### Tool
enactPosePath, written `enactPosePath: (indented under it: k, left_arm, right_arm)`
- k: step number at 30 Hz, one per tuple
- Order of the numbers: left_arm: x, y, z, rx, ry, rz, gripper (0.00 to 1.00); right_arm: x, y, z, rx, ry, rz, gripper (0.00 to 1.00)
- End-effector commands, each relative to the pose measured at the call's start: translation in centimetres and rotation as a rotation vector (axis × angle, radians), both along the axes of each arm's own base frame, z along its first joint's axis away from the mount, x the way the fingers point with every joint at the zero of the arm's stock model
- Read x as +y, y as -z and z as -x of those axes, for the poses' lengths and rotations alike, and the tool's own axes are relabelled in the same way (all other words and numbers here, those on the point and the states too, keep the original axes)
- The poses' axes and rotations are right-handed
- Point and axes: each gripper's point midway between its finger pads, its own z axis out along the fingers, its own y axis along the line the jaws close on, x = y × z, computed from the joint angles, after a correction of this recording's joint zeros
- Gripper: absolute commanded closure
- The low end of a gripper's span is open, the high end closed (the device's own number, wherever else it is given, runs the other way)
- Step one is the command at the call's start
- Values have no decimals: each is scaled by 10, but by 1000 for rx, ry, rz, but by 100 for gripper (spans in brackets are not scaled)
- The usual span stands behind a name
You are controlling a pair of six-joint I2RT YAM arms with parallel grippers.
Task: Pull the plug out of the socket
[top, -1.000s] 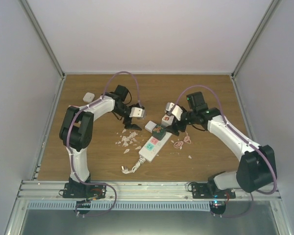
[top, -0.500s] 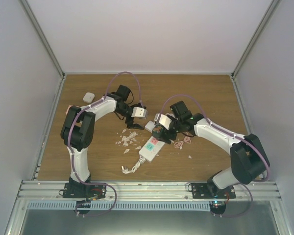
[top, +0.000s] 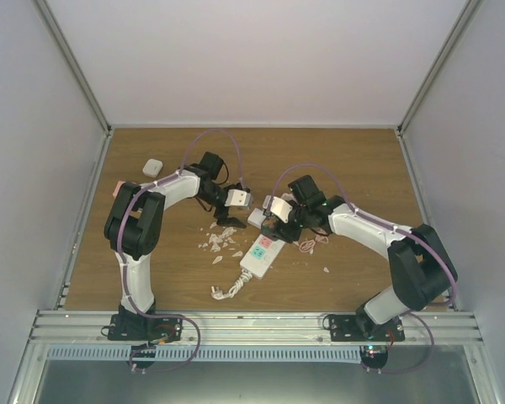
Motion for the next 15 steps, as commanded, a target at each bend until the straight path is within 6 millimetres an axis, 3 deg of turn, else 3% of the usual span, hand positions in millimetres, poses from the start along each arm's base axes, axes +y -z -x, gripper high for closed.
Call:
enactPosePath:
  k: [1, 7, 15]
  left_arm:
    - [-3, -14, 3, -19, 13, 51, 10]
    - [2, -11, 13, 15, -1, 53, 11]
    - [3, -6, 18, 66, -60, 64, 12]
  right_arm:
    - [3, 0, 1, -31, -57, -16, 47]
    - [8, 0, 10, -25, -166, -42, 58]
    - [16, 0, -2, 11, -272, -79, 64]
